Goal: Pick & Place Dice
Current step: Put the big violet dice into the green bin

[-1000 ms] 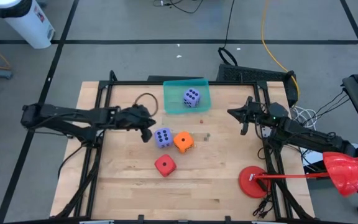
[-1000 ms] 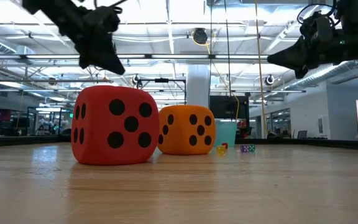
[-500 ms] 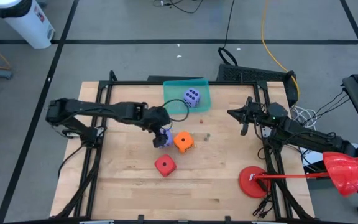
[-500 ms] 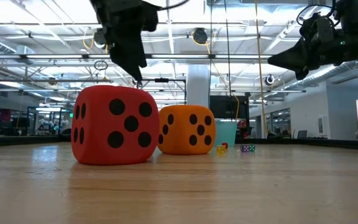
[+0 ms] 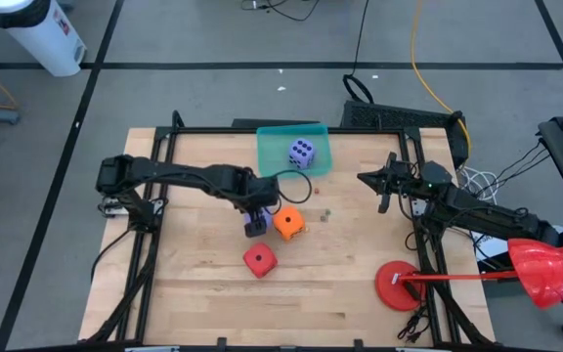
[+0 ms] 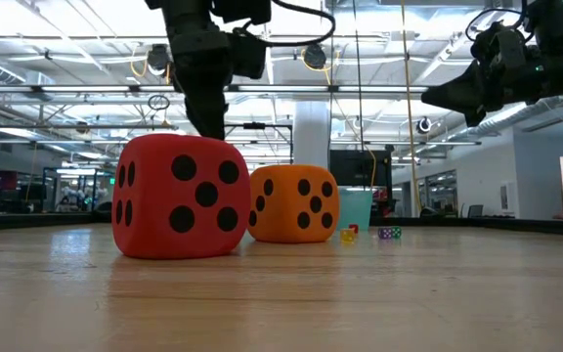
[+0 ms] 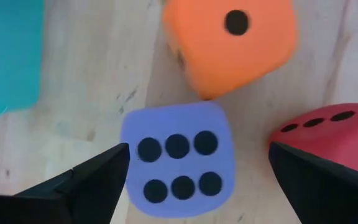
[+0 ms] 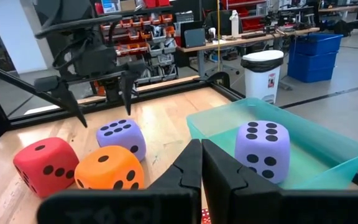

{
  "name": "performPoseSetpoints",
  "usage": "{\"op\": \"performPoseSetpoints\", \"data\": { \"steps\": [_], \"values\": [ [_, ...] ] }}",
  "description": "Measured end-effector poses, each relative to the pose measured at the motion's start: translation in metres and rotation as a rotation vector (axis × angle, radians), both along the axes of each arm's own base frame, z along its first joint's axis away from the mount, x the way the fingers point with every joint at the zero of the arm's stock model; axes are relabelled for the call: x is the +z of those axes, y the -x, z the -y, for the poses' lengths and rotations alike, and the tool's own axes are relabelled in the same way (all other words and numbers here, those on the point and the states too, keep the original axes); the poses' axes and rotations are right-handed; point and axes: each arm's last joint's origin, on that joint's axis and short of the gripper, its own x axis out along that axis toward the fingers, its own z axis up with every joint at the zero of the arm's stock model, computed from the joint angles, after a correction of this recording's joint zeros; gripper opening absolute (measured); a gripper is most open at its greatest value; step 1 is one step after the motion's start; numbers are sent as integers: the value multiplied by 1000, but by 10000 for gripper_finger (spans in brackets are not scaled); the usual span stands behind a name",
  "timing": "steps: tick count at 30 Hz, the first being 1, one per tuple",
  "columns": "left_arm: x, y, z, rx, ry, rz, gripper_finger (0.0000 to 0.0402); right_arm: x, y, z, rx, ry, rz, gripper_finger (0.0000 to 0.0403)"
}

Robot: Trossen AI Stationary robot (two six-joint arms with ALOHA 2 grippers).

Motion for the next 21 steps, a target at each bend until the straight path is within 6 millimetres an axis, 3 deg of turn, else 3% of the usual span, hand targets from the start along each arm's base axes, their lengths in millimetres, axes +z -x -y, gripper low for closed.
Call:
{"op": "performPoseSetpoints", "data": {
  "steps": [7, 21],
  "values": [
    [-3, 1, -11, 92, 21, -29, 399, 0, 0, 0, 0, 4, 0, 0],
    [-32, -7, -14, 56, 65, -145, 400, 0, 0, -1, 21, -5, -1, 0]
  ]
}}
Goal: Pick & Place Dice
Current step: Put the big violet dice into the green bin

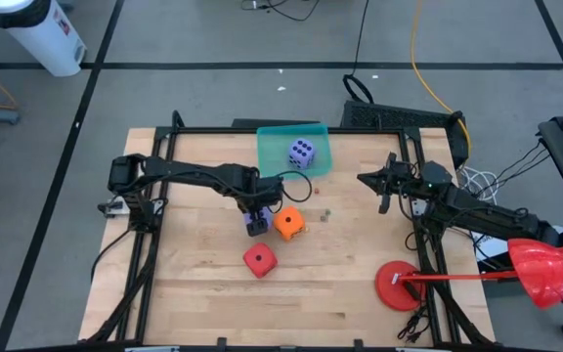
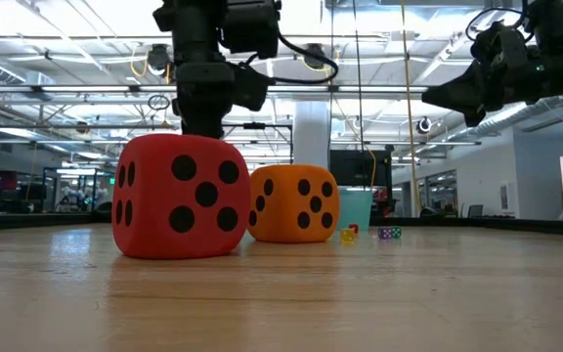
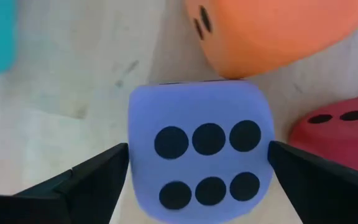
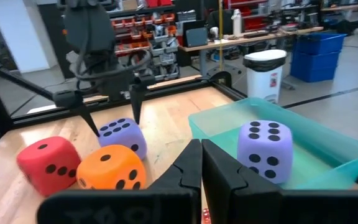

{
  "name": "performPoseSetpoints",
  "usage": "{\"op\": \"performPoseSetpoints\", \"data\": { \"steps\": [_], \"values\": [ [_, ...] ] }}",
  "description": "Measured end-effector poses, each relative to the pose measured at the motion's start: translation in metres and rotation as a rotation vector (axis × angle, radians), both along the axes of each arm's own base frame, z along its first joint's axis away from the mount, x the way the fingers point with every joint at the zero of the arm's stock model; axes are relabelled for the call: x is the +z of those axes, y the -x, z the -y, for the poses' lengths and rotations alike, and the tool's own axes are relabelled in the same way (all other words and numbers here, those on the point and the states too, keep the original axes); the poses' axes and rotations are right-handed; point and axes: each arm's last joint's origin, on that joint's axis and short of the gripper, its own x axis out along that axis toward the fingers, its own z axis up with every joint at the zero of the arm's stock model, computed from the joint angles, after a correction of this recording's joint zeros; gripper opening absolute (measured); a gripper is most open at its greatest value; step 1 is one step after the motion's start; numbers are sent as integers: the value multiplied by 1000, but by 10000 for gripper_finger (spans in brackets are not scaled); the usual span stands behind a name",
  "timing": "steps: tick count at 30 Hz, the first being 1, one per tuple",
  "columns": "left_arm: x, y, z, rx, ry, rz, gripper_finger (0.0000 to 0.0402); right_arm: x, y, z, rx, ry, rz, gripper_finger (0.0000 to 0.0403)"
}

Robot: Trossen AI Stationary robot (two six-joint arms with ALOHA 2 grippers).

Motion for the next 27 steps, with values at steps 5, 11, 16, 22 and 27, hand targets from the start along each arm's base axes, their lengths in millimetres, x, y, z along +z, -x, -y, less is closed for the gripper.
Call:
{"op": "performPoseSetpoints", "data": {
  "steps": [5, 11, 16, 22, 27],
  "values": [
    [-9, -3, -2, -10, 20, -22, 400, 0, 0, 0, 4, 1, 1, 0],
    [-11, -3, -11, -3, 62, -24, 400, 0, 0, 0, 4, 1, 3, 0],
    [-18, 0, -17, -19, 101, -15, 400, 0, 0, 0, 4, 1, 3, 0],
    [-32, 6, -22, -18, 153, 1, 400, 0, 0, 0, 4, 1, 3, 0],
    [-29, 5, -21, -37, 133, 42, 400, 0, 0, 0, 5, 1, 4, 0]
  ]
}}
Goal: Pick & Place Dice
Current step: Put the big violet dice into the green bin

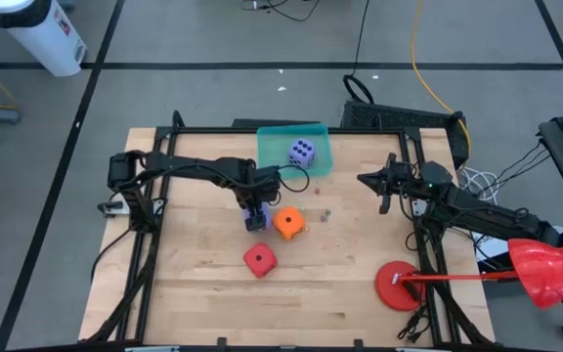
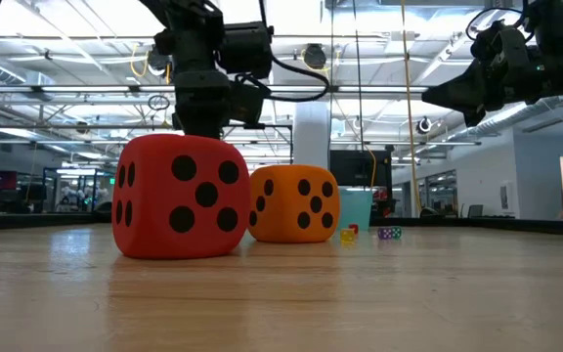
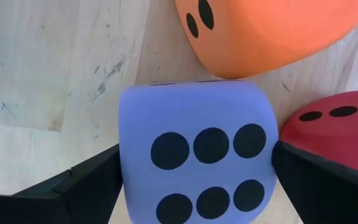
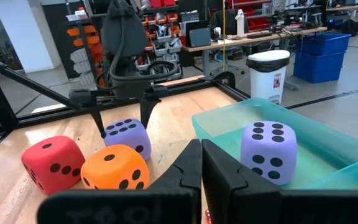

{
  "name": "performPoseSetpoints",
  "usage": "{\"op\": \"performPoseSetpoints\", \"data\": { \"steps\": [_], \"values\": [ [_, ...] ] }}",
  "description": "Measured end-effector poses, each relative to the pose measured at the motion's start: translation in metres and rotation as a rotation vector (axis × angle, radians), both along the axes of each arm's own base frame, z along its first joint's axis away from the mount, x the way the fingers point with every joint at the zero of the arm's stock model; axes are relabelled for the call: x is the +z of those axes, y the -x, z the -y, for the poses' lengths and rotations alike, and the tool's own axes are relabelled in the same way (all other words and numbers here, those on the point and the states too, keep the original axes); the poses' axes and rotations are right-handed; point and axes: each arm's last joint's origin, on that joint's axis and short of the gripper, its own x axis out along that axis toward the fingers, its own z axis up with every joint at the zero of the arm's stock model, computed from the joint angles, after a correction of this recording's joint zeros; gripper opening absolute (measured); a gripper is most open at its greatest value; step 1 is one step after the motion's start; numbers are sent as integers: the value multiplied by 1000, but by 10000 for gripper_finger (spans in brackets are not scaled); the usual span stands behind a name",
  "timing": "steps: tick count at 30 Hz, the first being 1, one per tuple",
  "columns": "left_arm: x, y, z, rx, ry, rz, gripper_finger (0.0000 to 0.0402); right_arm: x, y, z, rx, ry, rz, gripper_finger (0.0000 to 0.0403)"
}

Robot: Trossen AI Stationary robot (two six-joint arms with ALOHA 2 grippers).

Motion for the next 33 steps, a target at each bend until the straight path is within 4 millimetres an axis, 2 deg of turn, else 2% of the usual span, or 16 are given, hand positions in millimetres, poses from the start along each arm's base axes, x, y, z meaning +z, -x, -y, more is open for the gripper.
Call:
{"op": "performPoseSetpoints", "data": {
  "steps": [17, 23, 28, 33],
  "values": [
    [44, 2, 4, -10, -89, 137, 399, 0, 0, 0, -1, 0, 1, 0],
    [48, 5, 7, 0, -95, 133, 398, 0, 0, 0, -1, -7, 2, 0],
    [46, 7, 21, -120, -173, 97, 399, 0, 0, 0, -1, -7, 2, 0],
    [46, 7, 24, -110, -190, 85, 399, 0, 0, 0, -2, -7, 2, 0]
  ]
}}
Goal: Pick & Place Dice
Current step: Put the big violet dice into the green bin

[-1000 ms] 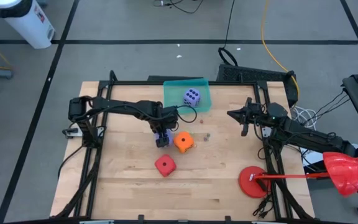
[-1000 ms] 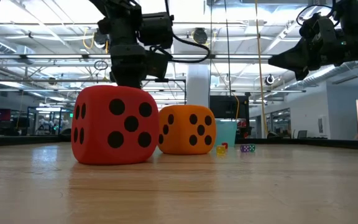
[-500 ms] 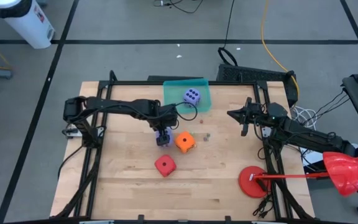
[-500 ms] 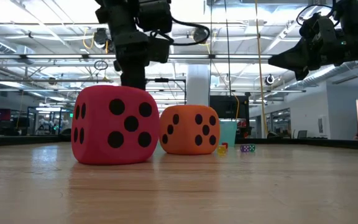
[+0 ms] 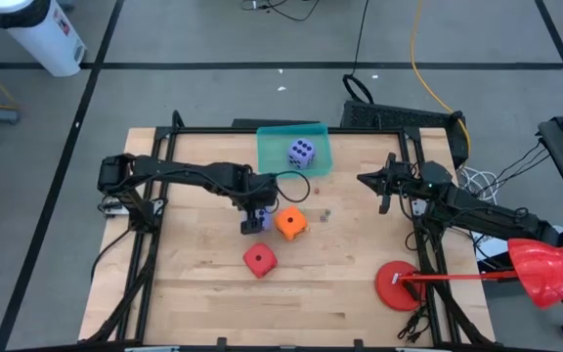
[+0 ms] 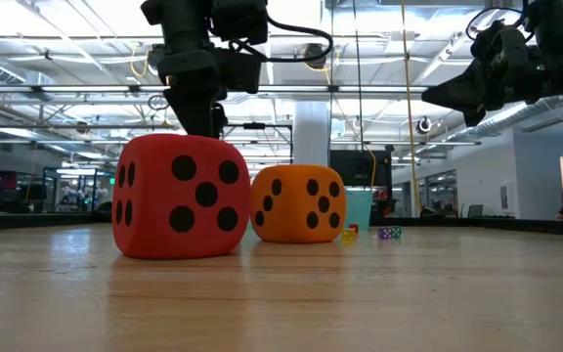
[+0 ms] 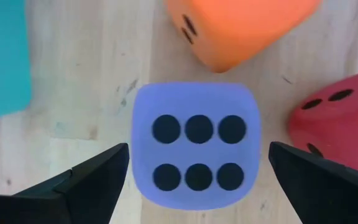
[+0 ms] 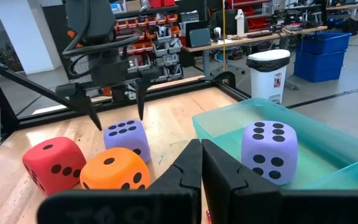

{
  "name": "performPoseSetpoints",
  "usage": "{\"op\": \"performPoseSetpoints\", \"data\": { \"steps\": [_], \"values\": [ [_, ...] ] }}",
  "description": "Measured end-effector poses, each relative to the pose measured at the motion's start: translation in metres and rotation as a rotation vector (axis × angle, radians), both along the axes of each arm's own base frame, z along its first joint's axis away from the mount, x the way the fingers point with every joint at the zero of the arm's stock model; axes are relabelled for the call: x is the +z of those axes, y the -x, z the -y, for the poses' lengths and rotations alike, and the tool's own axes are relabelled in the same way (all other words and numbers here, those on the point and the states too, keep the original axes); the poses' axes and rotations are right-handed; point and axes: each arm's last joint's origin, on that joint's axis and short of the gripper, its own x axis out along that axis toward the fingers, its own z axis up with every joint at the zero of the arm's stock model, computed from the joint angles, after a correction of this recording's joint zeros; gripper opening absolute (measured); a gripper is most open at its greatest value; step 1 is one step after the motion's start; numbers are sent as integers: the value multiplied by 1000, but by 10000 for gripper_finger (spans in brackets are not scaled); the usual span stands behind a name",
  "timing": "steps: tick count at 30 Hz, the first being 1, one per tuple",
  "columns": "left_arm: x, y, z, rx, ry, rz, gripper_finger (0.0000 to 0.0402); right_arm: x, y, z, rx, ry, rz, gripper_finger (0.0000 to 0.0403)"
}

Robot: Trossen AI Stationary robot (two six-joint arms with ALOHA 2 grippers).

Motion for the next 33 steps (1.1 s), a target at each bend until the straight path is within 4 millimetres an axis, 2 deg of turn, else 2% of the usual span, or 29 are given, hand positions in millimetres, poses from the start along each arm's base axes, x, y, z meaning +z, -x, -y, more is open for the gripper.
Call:
{"op": "performPoseSetpoints", "data": {
  "steps": [18, 33],
  "values": [
    [-1, 3, 1, 8, -6, -38, 397, 0, 0, 0, -2, -11, 2, 0],
    [-27, -9, 1, -32, 5, -100, 397, -1, 0, 0, 0, -18, 2, 0]
  ]
}}
